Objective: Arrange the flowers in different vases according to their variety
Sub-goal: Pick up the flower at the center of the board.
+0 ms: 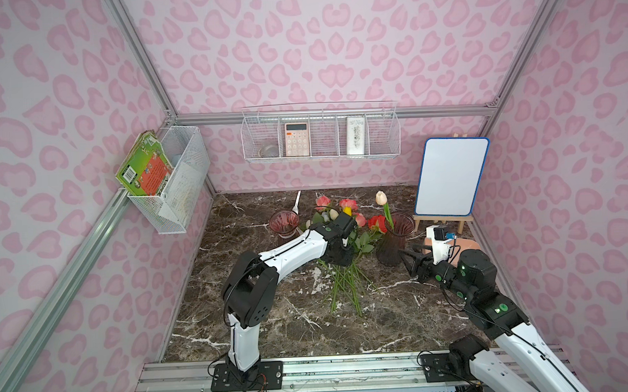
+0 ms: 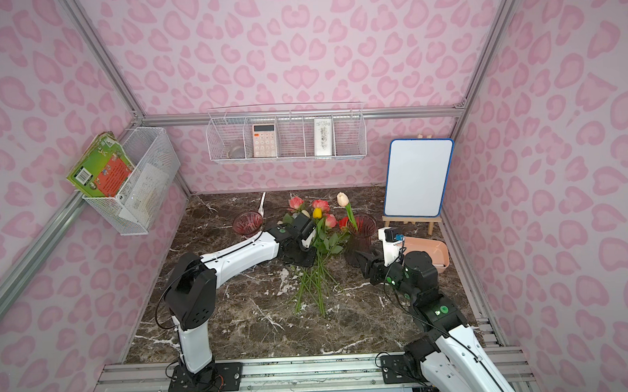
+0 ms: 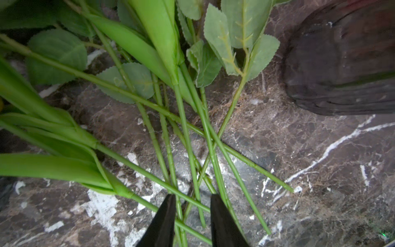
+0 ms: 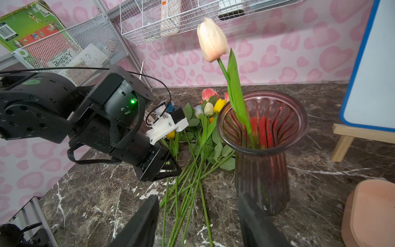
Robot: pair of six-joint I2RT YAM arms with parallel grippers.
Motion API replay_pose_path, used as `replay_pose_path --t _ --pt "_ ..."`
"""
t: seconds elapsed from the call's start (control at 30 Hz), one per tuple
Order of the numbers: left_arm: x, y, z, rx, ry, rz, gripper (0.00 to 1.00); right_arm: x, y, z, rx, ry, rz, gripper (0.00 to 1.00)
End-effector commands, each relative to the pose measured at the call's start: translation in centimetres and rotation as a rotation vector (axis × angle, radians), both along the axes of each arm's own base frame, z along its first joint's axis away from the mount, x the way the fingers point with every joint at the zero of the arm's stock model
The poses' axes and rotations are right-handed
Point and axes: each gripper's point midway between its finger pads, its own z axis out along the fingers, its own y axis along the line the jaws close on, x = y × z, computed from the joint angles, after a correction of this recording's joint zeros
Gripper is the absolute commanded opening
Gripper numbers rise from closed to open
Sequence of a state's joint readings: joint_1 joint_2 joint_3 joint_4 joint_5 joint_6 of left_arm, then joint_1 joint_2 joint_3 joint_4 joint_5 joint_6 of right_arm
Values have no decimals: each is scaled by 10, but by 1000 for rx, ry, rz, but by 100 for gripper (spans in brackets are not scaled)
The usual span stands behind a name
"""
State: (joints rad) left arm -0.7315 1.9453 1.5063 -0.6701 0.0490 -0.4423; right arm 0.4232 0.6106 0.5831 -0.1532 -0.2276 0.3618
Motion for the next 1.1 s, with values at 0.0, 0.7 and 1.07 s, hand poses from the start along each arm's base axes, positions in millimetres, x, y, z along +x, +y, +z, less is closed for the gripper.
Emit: replay_pose_path --t 0.0,0.7,1.07 --pt "2 -3 -7 19 20 -18 33 1 -3 -3 -7 2 -16 62" --pt "42 -5 -41 57 33 33 27 0 -10 -12 -23 -1 -52 62" --pt "46 -2 -14 8 -26 53 0 3 -11 -14 -25 0 -61 62"
